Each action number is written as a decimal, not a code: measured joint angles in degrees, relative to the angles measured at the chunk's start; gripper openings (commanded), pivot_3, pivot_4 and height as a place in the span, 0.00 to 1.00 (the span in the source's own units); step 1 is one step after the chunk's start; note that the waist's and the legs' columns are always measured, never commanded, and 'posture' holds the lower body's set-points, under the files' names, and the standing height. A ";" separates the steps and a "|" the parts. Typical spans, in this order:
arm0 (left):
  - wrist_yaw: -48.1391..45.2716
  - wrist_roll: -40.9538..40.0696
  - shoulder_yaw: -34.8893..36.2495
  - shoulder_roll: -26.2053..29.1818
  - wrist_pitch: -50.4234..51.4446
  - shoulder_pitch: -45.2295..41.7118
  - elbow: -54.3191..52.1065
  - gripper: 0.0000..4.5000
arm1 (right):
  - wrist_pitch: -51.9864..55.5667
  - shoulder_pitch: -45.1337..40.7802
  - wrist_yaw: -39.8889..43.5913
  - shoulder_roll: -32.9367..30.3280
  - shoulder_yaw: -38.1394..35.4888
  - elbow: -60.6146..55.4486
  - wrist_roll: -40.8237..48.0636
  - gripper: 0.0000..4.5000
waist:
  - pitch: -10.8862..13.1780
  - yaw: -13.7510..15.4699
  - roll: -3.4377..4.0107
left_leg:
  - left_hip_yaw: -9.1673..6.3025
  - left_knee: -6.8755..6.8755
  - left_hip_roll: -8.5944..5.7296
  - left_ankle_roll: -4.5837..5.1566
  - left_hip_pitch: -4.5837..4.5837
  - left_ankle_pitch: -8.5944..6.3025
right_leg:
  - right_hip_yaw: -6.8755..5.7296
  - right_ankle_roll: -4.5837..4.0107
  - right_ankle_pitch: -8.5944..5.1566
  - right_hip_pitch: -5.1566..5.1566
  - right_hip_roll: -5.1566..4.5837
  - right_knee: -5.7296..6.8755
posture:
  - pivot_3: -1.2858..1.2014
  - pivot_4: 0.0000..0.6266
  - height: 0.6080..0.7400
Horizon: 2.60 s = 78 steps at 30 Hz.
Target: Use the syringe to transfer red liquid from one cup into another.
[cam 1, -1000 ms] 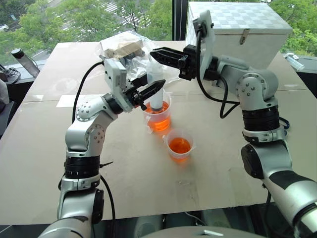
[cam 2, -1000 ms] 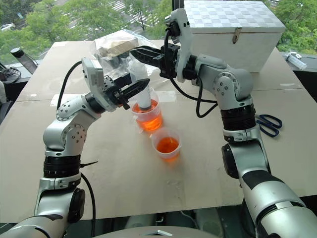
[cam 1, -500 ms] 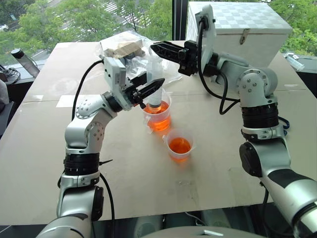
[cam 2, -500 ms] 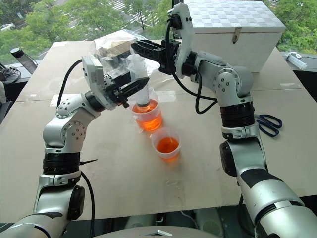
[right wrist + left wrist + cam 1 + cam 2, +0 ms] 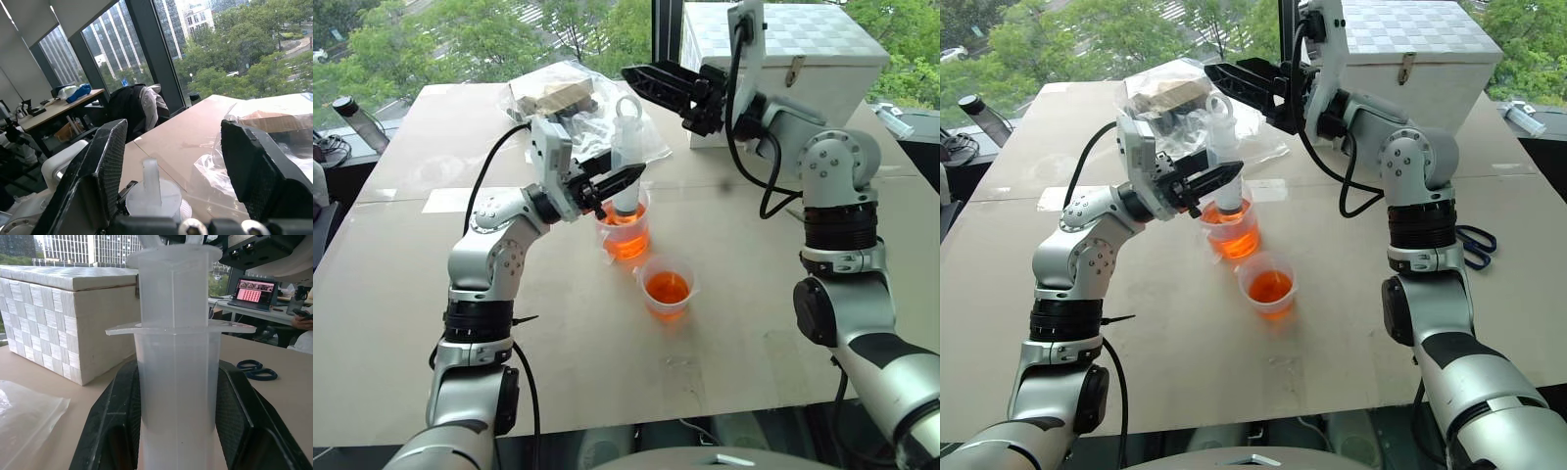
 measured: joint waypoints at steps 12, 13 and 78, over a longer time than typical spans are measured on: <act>0.06 -4.46 2.27 5.11 6.71 -7.23 -3.09 0.32 | 0.70 5.23 0.75 -4.02 -2.28 -4.23 1.26 0.68 | 0.00 0.02 0.00 | 0.01 -0.06 0.00 0.00 0.00 0.00 | 0.02 0.00 0.00 0.01 -0.01 -0.01 | 0.52 0.24 1.00; 0.14 -4.84 2.37 5.28 7.24 -7.49 -3.41 0.32 | 1.01 6.04 0.80 -4.52 -2.33 -5.15 1.63 0.68 | 0.00 0.08 0.00 | 0.00 -0.07 0.00 0.00 0.00 0.00 | 0.00 0.00 0.00 0.01 -0.01 -0.01 | 0.52 0.24 1.00; -4.38 -11.98 -9.44 -0.38 12.50 2.26 -18.10 0.32 | 9.25 22.87 -9.29 -27.10 -5.29 -33.51 39.56 0.68 | 0.02 0.37 0.01 | 0.01 0.02 0.02 0.02 0.06 -0.01 | 0.09 0.00 0.00 0.14 -0.03 -0.11 | 0.52 0.24 1.00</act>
